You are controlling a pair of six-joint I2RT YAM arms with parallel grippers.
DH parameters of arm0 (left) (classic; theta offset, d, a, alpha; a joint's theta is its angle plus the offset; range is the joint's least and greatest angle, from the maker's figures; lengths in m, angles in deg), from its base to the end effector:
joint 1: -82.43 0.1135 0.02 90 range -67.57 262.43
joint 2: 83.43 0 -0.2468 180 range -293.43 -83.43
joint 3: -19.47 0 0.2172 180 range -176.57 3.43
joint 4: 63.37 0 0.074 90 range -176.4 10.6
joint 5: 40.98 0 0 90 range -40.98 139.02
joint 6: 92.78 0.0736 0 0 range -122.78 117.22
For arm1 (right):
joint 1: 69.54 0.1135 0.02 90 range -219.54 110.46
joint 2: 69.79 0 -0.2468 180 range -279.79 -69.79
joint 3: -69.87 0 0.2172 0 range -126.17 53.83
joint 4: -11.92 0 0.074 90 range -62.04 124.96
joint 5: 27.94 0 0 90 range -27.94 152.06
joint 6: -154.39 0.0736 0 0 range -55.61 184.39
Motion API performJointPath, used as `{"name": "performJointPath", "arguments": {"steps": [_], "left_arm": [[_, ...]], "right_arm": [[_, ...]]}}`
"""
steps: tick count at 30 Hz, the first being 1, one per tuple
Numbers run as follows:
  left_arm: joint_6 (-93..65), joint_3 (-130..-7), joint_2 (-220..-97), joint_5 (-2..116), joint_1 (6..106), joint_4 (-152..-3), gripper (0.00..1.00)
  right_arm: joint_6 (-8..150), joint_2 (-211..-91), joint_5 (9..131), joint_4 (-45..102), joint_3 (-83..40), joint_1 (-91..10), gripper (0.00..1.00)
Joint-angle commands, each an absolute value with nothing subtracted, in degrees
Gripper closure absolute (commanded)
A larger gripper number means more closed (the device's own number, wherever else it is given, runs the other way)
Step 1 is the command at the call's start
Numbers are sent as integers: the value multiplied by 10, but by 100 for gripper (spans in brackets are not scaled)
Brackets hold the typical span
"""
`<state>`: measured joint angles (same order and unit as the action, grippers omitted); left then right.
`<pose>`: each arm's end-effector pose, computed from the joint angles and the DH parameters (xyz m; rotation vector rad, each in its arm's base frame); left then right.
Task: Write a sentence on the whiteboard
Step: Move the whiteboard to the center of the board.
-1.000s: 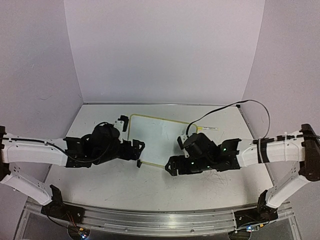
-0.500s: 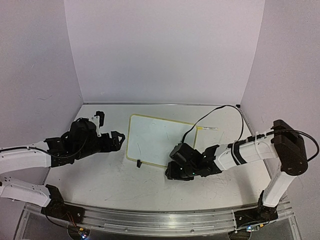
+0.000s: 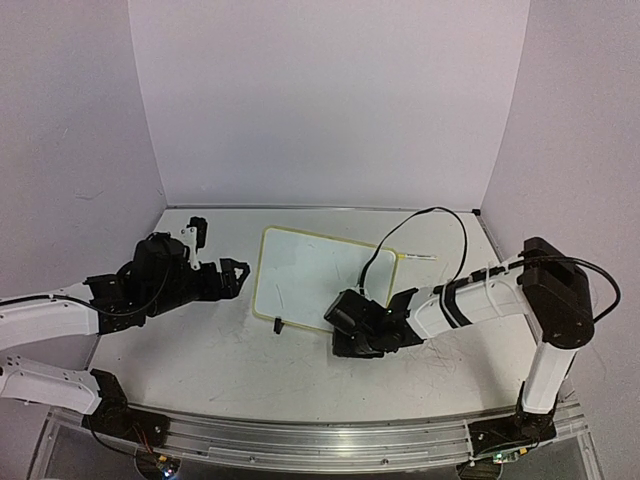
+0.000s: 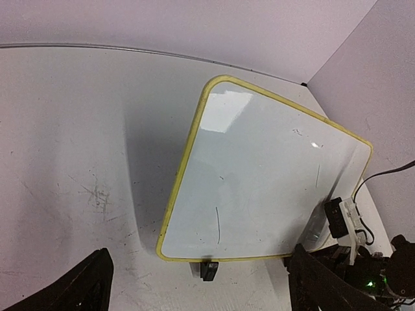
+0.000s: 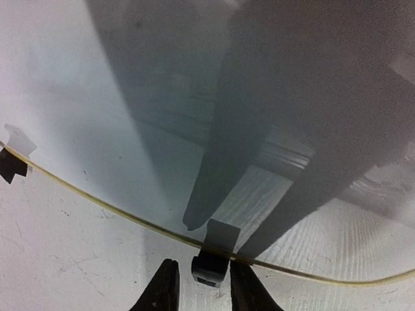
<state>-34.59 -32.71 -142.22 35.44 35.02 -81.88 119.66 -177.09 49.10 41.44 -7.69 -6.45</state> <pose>0.1749 -0.1647 0.2378 0.1245 2.0521 -0.6427 0.1761 0.3104 0.1161 -0.0977 2.6376 0.4692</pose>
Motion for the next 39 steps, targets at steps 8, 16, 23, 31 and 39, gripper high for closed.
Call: {"name": "performJointPath", "arguments": {"steps": [8,16,23,31,39], "left_arm": [[-324,-327,-1404,341,363,-798,4],[-336,-329,-1416,351,366,-797,4],[-336,-333,-1437,370,367,-768,4],[-347,-341,-1471,397,368,-743,4],[-343,-348,-1481,413,368,-733,4]], "right_arm": [[1162,-1782,399,436,-100,-64,83],[1081,-1739,379,414,-43,-70,99],[1012,-1674,410,351,75,-101,100],[996,-1587,407,346,141,-144,100],[1008,-1595,402,353,139,-145,96]]}}
